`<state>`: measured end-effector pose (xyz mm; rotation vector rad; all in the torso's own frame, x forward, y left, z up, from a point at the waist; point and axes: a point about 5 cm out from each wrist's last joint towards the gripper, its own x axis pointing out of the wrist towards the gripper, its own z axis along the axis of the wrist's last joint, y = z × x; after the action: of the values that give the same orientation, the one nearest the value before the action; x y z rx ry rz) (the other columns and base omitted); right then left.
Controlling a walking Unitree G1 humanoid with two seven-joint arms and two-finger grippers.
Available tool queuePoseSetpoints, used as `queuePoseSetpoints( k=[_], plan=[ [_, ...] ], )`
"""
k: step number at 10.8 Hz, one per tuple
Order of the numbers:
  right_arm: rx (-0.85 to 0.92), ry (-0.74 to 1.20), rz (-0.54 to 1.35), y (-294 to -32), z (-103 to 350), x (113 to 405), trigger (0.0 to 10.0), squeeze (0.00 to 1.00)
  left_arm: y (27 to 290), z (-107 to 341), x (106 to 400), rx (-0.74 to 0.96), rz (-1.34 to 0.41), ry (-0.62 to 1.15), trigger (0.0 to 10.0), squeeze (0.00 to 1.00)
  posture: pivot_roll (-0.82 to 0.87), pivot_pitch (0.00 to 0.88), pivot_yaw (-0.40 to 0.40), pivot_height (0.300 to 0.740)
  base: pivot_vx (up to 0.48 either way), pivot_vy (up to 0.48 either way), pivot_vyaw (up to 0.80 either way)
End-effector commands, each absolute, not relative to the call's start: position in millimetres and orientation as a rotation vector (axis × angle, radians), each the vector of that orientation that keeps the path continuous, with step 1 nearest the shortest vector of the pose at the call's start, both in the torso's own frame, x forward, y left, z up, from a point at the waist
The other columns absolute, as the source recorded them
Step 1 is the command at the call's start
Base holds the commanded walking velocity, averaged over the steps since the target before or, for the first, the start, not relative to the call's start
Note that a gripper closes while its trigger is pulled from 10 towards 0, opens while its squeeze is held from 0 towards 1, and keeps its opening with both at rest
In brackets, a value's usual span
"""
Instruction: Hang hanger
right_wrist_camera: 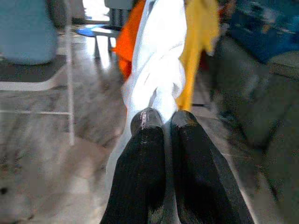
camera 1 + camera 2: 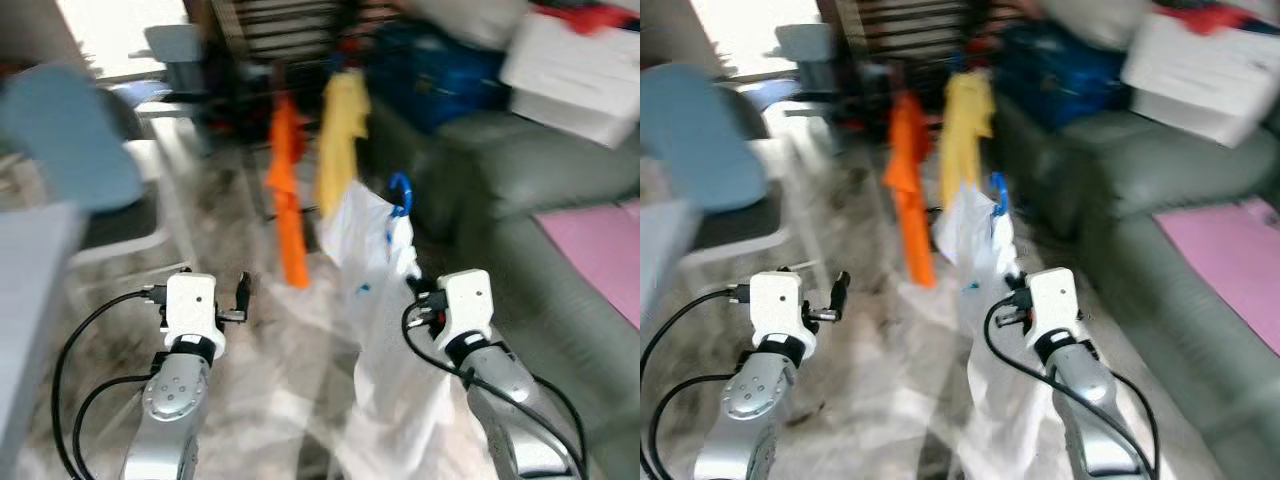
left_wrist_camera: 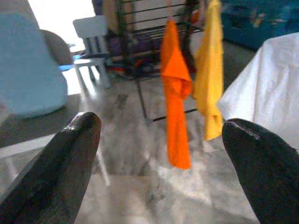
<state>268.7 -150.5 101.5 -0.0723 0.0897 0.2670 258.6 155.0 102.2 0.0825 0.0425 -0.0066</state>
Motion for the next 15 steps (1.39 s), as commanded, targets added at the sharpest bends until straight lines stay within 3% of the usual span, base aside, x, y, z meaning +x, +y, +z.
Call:
queuePoseSetpoints(
  k=[1, 7, 9, 13, 15],
  plan=[
    [-0.073, 0.038, 0.278, -149, 114, 269, 10.0, 0.0, 157, 104, 258, 0.093, 0.011, 0.04, 10.0, 0.0, -0.13, 0.036, 0.053, 0.74, 0.0, 0.0, 0.8],
    [-0.091, 0.038, 0.302, -149, 114, 273, 10.0, 0.0, 155, 99, 262, 0.078, 0.066, 0.044, 10.0, 0.0, -0.13, 0.004, 0.016, 0.74, 0.0, 0.0, 0.8],
    [-0.101, 0.066, 0.282, -149, 109, 286, 10.0, 0.0, 154, 99, 270, 0.075, 0.074, 0.016, 10.0, 0.0, -0.12, 0.0, -0.021, 0.74, 0.0, 0.0, 0.0],
    [-0.158, 0.101, 0.202, -163, 100, 287, 10.0, 0.0, 196, 84, 251, 0.142, 0.231, 0.017, 10.0, 0.0, -0.1, 0.0, -0.066, 0.74, 0.0, 0.0, 0.0],
    [-0.134, 0.066, 0.195, -163, 107, 296, 10.0, 0.0, 180, 89, 266, 0.115, 0.179, -0.019, 10.0, 0.0, -0.11, 0.0, -0.045, 0.74, 0.0, 0.0, 0.0]
  ],
)
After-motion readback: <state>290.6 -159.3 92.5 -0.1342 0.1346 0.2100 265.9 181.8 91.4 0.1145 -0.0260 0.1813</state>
